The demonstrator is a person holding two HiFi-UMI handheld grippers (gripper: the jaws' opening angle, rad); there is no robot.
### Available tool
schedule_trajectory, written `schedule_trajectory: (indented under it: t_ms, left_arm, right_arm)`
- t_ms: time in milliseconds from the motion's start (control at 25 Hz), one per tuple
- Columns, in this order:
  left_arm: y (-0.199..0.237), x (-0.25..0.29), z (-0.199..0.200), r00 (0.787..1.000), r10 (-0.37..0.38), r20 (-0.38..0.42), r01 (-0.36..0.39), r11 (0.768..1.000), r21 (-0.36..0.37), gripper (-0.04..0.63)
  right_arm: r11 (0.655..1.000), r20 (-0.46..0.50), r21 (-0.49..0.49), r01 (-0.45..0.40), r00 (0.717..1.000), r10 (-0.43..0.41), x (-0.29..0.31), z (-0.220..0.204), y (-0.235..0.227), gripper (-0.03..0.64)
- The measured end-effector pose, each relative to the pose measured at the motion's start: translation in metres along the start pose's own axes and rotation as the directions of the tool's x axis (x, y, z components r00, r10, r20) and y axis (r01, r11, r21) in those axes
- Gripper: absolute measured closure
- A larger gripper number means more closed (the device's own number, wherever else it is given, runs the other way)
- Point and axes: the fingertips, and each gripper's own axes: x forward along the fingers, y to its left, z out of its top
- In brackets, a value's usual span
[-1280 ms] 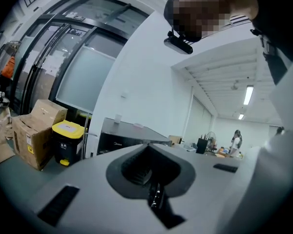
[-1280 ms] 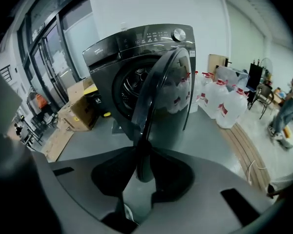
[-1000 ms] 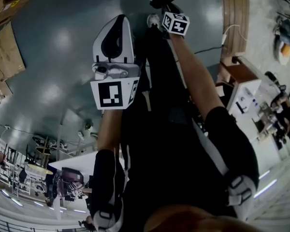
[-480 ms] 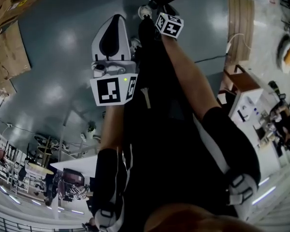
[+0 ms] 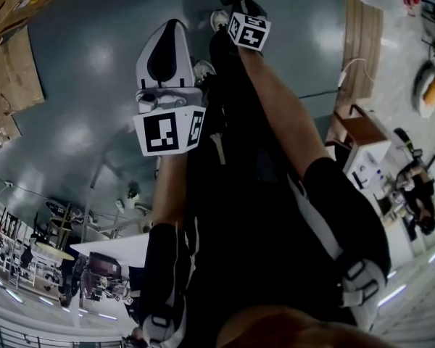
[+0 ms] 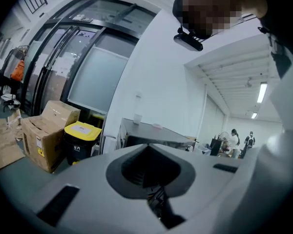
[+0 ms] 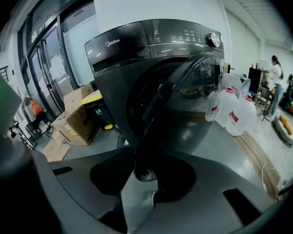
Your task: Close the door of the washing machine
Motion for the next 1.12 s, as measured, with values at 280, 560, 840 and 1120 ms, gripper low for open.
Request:
schedule_trajectory:
  t_ms: [280, 560, 840, 1120]
  left_arm:
    - [0.014, 0.005, 0.003, 1.0, 0.004, 0.018, -0.005, 1.0, 0.018, 0.591]
    - [0.029, 0.019, 0.005, 0.999, 0.016, 0.028, -0.017, 1.0, 0.018, 0.591]
    - [0.038, 0.029, 0.014, 0.998, 0.047, 0.037, -0.048, 0.999, 0.02, 0.591]
    - [0.049, 0.051, 0.011, 0.998, 0.067, 0.015, -0.067, 0.997, 0.023, 0.591]
  right_arm:
    - [1.0, 0.02, 0.025, 0.008, 1.0, -0.008, 0.018, 0.019, 0.015, 0.508]
    - [1.0, 0.043, -0.015, -0.003, 0.999, 0.003, 0.037, 0.043, 0.03, 0.506]
    - [0.993, 0.045, -0.117, -0.028, 0.998, 0.033, 0.067, 0.079, 0.047, 0.509]
    - [0.994, 0.084, -0.109, -0.032, 0.996, 0.041, 0.093, 0.124, 0.062, 0.515]
